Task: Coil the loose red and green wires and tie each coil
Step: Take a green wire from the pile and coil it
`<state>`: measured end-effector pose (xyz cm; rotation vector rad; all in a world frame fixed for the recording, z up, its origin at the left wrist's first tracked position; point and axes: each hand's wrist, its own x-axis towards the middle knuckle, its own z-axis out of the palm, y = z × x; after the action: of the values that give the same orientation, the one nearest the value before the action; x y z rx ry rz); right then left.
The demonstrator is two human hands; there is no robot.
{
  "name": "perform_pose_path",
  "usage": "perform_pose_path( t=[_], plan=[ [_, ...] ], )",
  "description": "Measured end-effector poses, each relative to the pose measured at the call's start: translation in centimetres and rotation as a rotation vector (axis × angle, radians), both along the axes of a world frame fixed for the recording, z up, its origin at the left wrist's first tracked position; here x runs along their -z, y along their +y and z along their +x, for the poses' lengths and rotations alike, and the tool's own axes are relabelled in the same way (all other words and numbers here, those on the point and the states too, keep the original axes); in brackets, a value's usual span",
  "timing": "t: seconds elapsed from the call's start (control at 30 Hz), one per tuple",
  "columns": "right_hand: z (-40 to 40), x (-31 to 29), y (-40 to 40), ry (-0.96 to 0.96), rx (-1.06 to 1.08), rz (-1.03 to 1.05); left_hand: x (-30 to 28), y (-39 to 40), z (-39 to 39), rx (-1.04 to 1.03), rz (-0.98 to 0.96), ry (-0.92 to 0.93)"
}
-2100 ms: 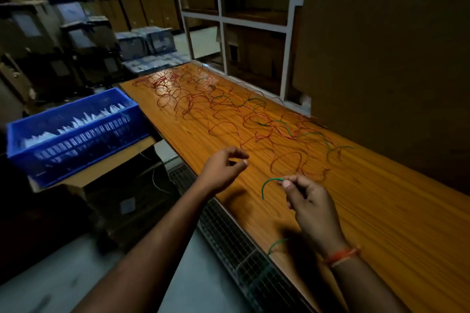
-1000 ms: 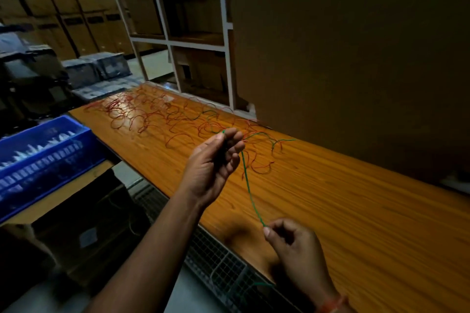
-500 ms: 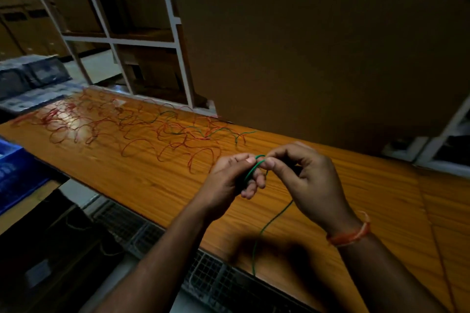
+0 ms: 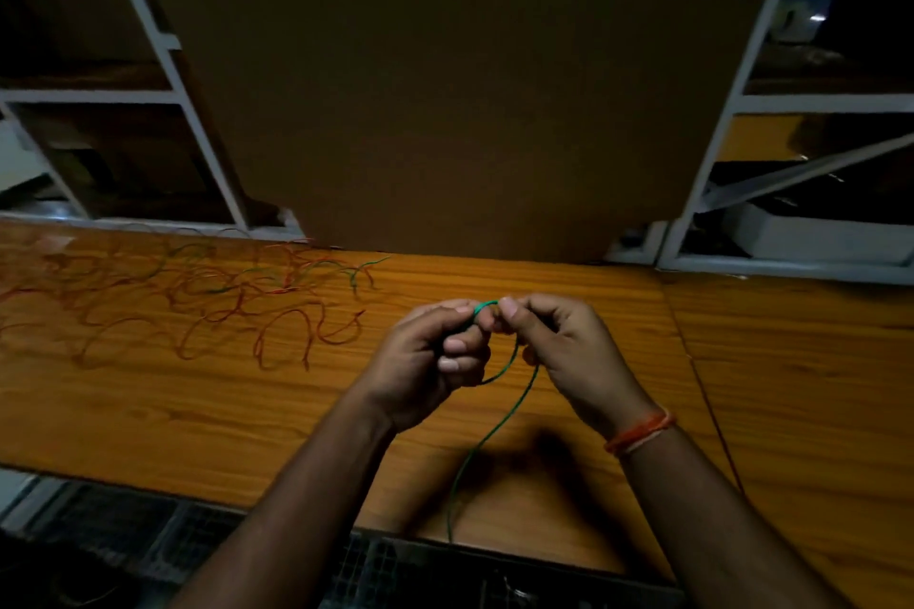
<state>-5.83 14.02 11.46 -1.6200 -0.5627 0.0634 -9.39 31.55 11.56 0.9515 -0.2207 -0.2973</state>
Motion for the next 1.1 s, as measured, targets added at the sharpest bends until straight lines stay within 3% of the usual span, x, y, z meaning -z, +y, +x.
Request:
perform_pose_path(
  t=[0.13,0.37,0.67,1.1],
  plan=[
    [-0.3,0.3,-1.1,0.112,0.009,0.021,0.4,-1.1,0.5,0.107,-0.056,0.058],
    [-0.3,0.5,-2.6,0.162,0.071,-0.051,0.3,-2.2,1.1,0.047,0.095,0.100],
    [-0.5,1.1,-3.3,0.149,0.126,-0.099,1.3,-2.5,2.0,0.154,0.041,0.161],
    [-0.8,1.0,-3.3,0.140,0.164,-0.084,0.5,-3.3,1.4,0.050,0.042,0.177]
  ],
)
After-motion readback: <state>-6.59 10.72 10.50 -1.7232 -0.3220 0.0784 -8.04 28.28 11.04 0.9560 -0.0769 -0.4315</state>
